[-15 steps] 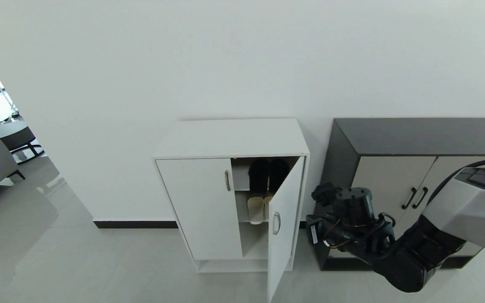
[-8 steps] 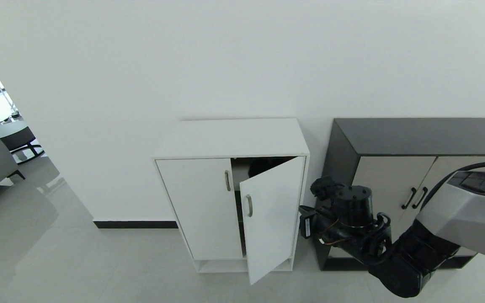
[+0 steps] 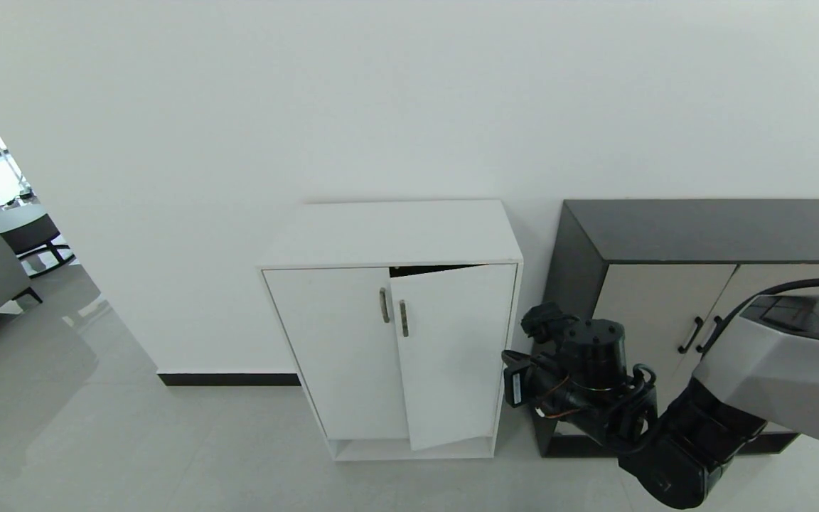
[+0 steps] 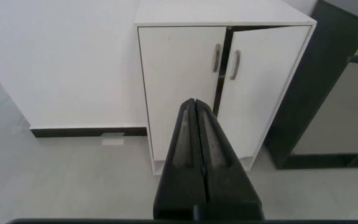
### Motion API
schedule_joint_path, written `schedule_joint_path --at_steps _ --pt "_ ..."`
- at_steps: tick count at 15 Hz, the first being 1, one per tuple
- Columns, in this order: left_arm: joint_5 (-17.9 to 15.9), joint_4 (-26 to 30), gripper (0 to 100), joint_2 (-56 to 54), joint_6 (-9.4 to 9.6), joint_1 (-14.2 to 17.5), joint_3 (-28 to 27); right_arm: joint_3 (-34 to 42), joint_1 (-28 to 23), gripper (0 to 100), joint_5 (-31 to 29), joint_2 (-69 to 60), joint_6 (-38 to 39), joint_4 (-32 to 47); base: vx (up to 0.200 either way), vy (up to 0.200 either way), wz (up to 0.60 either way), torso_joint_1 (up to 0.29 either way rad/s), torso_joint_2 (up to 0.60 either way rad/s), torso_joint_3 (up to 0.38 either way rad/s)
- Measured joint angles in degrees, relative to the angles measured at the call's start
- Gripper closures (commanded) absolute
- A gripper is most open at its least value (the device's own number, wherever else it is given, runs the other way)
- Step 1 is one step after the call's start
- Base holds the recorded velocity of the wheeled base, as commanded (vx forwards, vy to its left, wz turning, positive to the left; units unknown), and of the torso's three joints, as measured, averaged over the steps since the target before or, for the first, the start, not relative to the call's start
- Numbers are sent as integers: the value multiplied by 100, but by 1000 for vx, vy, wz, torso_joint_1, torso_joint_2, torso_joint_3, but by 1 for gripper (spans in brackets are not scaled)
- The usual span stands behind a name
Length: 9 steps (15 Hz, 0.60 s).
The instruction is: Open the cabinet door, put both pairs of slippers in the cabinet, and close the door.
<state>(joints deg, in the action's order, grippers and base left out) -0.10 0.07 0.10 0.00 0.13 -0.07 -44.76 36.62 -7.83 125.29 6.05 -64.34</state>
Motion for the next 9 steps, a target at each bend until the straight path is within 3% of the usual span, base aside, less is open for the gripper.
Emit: schedule_joint_path --at_steps 9 --pt "0 -2 100 0 -5 0 0 98 1 100 -7 4 -77 -57 0 0 0 0 0 0"
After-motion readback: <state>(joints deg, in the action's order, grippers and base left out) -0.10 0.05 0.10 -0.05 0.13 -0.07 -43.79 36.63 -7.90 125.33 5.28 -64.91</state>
